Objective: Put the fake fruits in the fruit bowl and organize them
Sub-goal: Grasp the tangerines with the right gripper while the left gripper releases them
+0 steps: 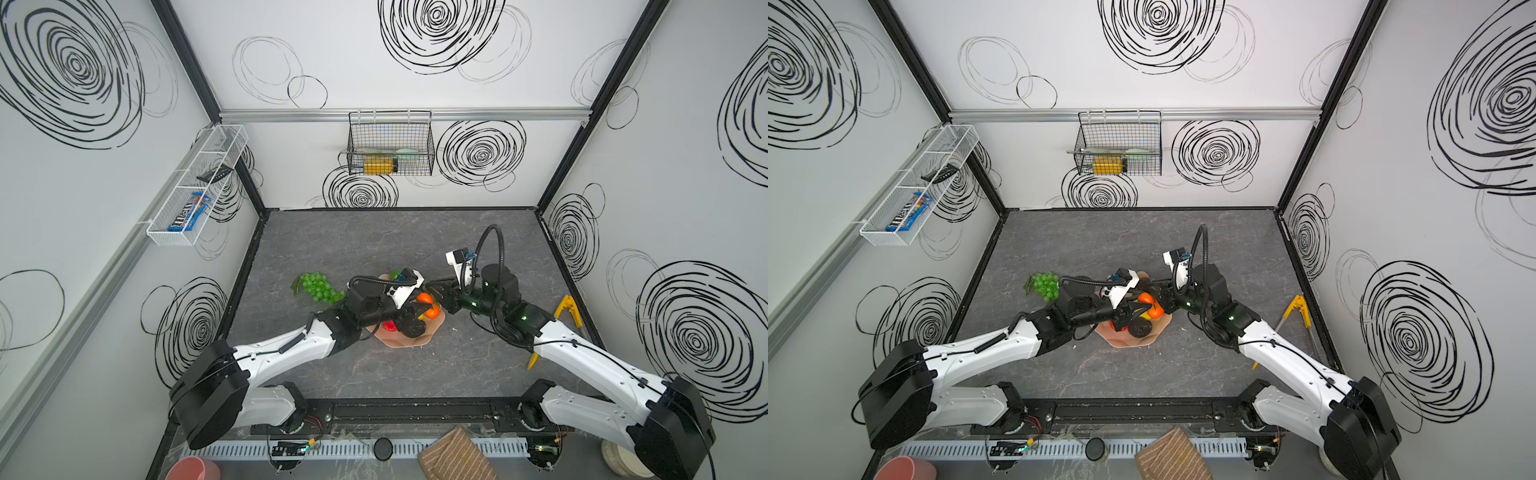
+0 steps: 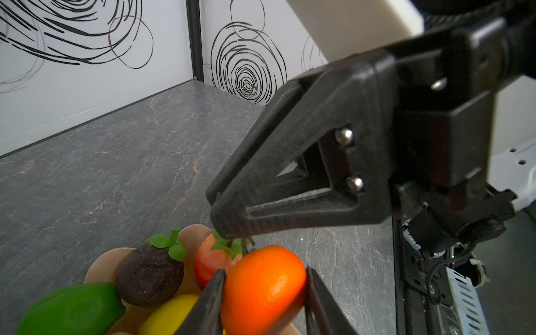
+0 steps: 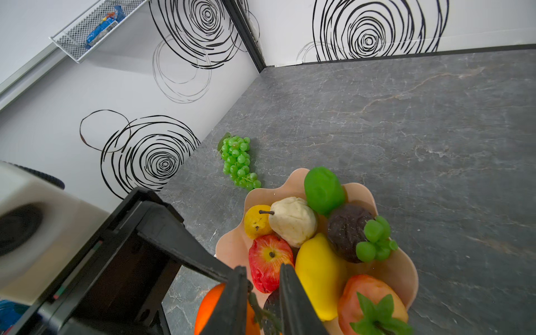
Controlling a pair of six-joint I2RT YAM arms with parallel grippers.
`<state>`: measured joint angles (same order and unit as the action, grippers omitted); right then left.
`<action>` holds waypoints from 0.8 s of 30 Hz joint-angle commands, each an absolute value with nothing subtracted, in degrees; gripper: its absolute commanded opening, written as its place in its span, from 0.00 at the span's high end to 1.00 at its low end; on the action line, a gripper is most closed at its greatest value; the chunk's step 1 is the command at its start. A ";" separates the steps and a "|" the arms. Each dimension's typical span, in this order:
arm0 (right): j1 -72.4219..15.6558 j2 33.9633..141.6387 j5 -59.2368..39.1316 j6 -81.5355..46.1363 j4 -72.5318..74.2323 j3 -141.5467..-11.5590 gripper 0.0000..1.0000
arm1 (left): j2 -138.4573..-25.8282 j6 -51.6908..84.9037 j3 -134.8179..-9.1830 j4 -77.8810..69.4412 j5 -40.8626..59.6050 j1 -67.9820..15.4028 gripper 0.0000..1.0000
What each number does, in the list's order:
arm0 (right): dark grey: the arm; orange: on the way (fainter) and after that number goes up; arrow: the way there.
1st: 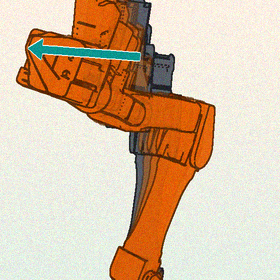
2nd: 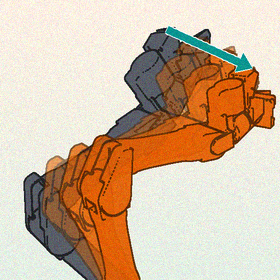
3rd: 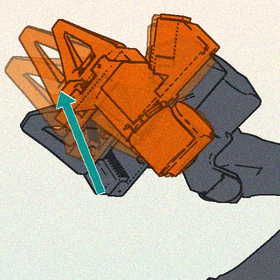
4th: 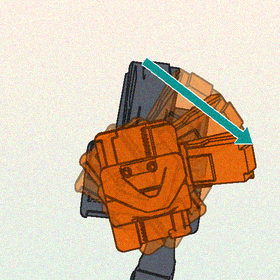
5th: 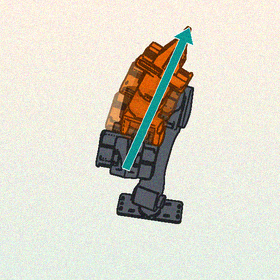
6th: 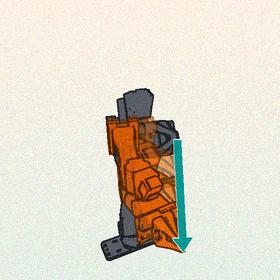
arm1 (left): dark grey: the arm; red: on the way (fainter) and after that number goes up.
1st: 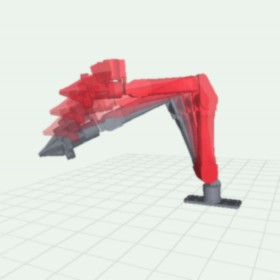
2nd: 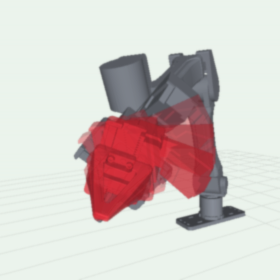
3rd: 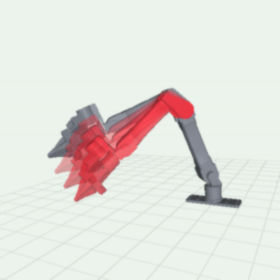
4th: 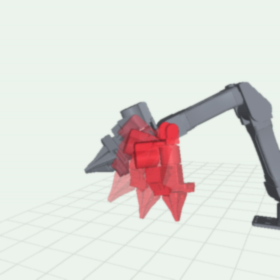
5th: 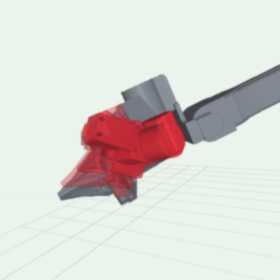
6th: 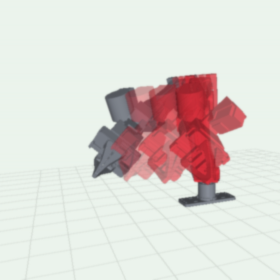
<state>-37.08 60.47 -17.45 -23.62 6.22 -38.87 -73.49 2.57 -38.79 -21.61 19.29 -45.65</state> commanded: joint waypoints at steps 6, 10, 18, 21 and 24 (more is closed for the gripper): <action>-37.87 61.70 -18.17 -23.02 6.44 -40.87 0.90 | -74.27 1.13 -38.10 -25.53 19.61 -45.97 0.58; -38.05 62.00 -18.05 -22.73 5.60 -41.73 0.97 | -74.28 1.23 -37.97 -25.65 19.16 -45.97 0.54; -40.79 61.99 -10.36 -21.18 1.49 -43.66 1.00 | -70.71 2.43 -34.75 -28.15 15.09 -45.75 0.32; -42.17 62.38 -6.46 -21.90 -0.48 -44.18 1.00 | -68.37 3.53 -32.89 -29.70 12.27 -45.62 0.26; -44.25 62.70 -0.80 -22.96 -3.78 -45.17 1.00 | -64.41 4.79 -29.71 -32.13 6.44 -45.58 0.23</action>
<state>-42.48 62.13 -7.90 -22.37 0.16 -42.94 -68.16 3.84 -31.77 -25.63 12.27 -45.69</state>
